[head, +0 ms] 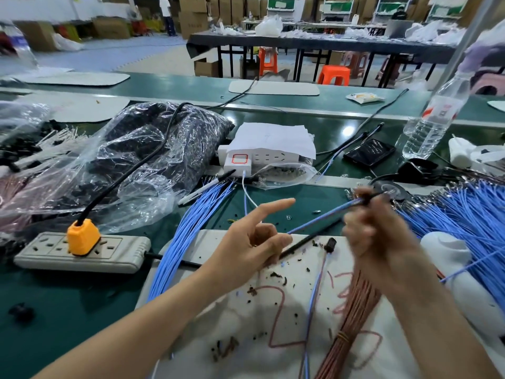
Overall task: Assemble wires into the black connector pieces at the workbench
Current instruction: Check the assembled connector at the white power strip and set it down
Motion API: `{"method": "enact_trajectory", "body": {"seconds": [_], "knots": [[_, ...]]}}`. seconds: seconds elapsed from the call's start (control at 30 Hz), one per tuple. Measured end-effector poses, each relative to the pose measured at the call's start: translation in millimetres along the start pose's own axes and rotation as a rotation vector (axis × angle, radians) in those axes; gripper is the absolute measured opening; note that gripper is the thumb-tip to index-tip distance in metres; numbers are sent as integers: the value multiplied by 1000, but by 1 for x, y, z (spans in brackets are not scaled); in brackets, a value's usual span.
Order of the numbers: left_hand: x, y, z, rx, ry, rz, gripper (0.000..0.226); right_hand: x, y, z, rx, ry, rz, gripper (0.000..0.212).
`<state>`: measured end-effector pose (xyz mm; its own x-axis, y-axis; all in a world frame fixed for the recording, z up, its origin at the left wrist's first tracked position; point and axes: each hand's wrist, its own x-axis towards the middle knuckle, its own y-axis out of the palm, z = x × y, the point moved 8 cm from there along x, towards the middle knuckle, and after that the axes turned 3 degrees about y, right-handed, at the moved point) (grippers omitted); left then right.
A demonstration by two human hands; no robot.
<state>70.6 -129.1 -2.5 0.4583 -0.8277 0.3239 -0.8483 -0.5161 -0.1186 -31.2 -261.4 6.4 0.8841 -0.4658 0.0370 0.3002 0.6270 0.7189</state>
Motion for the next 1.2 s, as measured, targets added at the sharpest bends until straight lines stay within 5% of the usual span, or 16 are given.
{"method": "enact_trajectory", "body": {"seconds": [0.2, 0.3, 0.43, 0.53, 0.63, 0.77, 0.97, 1.2], "knots": [[-7, -2, -49, 248, -49, 57, 14, -4, -66, 64, 273, -299, -281, 16], [-39, 12, -56, 483, -225, 423, 9, 1, -79, 53, -161, -284, -483, 11], [-69, 33, -33, 1073, -258, 705, 38, 13, -56, 10, -973, -145, -390, 21], [-57, 57, -19, 1112, -139, 579, 52, 12, -41, -7, -1556, -213, -373, 32], [-43, 74, -5, 1125, -42, 454, 40, 9, -32, -10, -1710, -207, -334, 27], [-37, 80, 3, 1084, -30, 371, 22, 7, -24, -13, -1743, -178, -228, 22], [-42, 77, 7, 1016, 7, 316, 26, 8, -12, -23, -1739, -227, -73, 19], [-50, 73, 12, 988, -29, 303, 28, 2, -1, -24, -1731, -364, -132, 13]]}}
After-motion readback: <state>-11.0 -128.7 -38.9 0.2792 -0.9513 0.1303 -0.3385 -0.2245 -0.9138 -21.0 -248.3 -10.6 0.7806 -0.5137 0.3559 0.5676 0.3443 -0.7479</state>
